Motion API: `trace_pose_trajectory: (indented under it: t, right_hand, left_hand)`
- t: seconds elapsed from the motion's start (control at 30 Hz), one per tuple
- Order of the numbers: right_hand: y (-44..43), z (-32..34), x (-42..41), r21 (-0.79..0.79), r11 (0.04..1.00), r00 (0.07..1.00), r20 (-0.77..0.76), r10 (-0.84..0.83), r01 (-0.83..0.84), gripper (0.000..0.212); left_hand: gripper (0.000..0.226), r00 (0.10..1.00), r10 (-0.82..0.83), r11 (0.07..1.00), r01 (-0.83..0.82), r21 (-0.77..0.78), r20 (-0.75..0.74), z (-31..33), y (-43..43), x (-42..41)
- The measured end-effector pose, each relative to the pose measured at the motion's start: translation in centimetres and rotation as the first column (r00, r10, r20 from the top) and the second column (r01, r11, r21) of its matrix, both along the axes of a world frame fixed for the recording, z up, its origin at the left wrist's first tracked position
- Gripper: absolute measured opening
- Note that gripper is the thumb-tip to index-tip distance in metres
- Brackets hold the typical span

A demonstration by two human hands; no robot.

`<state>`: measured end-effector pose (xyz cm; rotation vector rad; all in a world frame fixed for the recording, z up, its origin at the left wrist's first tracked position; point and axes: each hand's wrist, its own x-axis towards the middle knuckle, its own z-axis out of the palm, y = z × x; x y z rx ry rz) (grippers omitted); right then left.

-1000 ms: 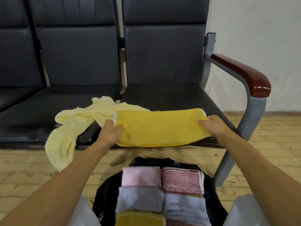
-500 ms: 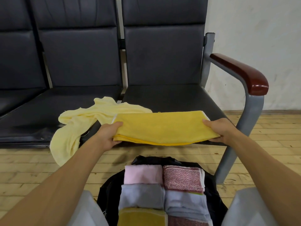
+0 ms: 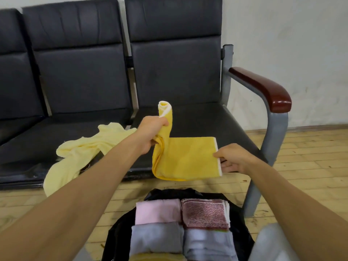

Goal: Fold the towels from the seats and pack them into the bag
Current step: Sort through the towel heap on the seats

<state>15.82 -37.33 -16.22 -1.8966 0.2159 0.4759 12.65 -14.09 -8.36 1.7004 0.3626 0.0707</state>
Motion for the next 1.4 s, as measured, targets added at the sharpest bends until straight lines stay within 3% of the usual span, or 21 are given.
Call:
trace_pose_trajectory:
  t: [0.13,0.2,0.37,0.5,0.57,0.6,0.7,0.77,0.9,1.03,1.1,1.23,1.33,1.4]
  right_hand:
    - [-0.1,0.0,-0.1,0.064,0.998,1.000,-0.015,0.004,-0.003,0.025]
    - [-0.2,0.1,-0.1,0.085,0.996,1.000,-0.026,0.007,-0.004,0.026]
    - [-0.5,0.3,-0.2,0.126,0.992,1.000,-0.020,0.020,-0.017,0.027]
    - [-0.5,0.2,-0.2,0.110,0.994,1.000,0.006,0.004,-0.005,0.039]
    - [-0.4,0.1,-0.1,0.101,0.995,1.000,0.012,-0.026,0.024,0.050]
    - [-0.3,0.1,0.0,0.098,0.995,0.999,0.011,-0.037,0.035,0.055]
    - [0.0,0.2,0.0,0.057,0.998,0.999,0.012,-0.040,0.039,0.068]
    - [0.3,0.2,-0.1,0.012,1.000,0.999,0.034,-0.028,0.027,0.075]
    - [1.2,0.3,-0.5,-0.093,0.995,0.998,0.059,0.026,-0.020,0.070]
    - [1.8,-0.1,-0.5,-0.260,0.960,0.971,0.182,0.153,-0.102,0.049]
    - [1.9,0.1,-0.8,-0.259,0.958,0.944,0.270,0.191,-0.120,0.034]
    - [2.6,1.5,-1.9,0.057,0.987,0.963,0.232,0.134,-0.151,0.027]
    - [3.3,2.8,-3.0,0.306,0.937,0.978,0.171,0.122,-0.170,0.034]
    - [3.5,3.5,-3.9,0.428,0.884,0.980,0.142,0.137,-0.185,0.035]
  left_hand:
    - [0.004,0.980,-0.188,0.939,0.200,0.279,-0.070,-1.2,-5.3,0.5]
    - [0.004,0.962,-0.250,0.903,0.272,0.334,-0.106,-2.4,-7.3,0.7]
    - [0.009,0.911,-0.368,0.829,0.412,0.379,-0.186,-5.5,-9.9,0.7]
    - [0.026,0.865,-0.467,0.817,0.502,0.283,-0.183,-6.2,-9.4,0.0]
    - [0.027,0.896,-0.421,0.862,0.444,0.245,-0.144,-5.9,-8.0,-0.3]
    - [0.024,0.919,-0.382,0.869,0.392,0.302,-0.096,-6.0,-6.9,-0.3]
    - [0.027,0.967,-0.248,0.725,0.142,0.674,0.063,-6.9,-2.6,-0.4]
    - [0.034,0.991,-0.115,0.660,0.023,0.751,0.070,-8.1,0.0,-0.7]
    - [0.047,0.997,-0.055,0.782,0.077,0.618,-0.055,-10.6,2.1,-2.3]
    - [0.025,0.989,-0.131,0.908,0.146,0.393,-0.065,-11.2,1.5,-3.3]
    - [0.025,0.977,-0.192,0.935,0.209,0.286,-0.087,-11.3,1.3,-3.4]
    - [0.017,0.974,-0.215,0.967,0.223,0.124,-0.072,-10.6,1.2,-4.3]
    - [0.029,0.979,-0.185,0.983,0.186,0.007,-0.083,-10.3,1.5,-4.9]
    - [0.043,0.980,-0.182,0.971,0.167,-0.168,-0.077,-9.9,1.7,-5.5]
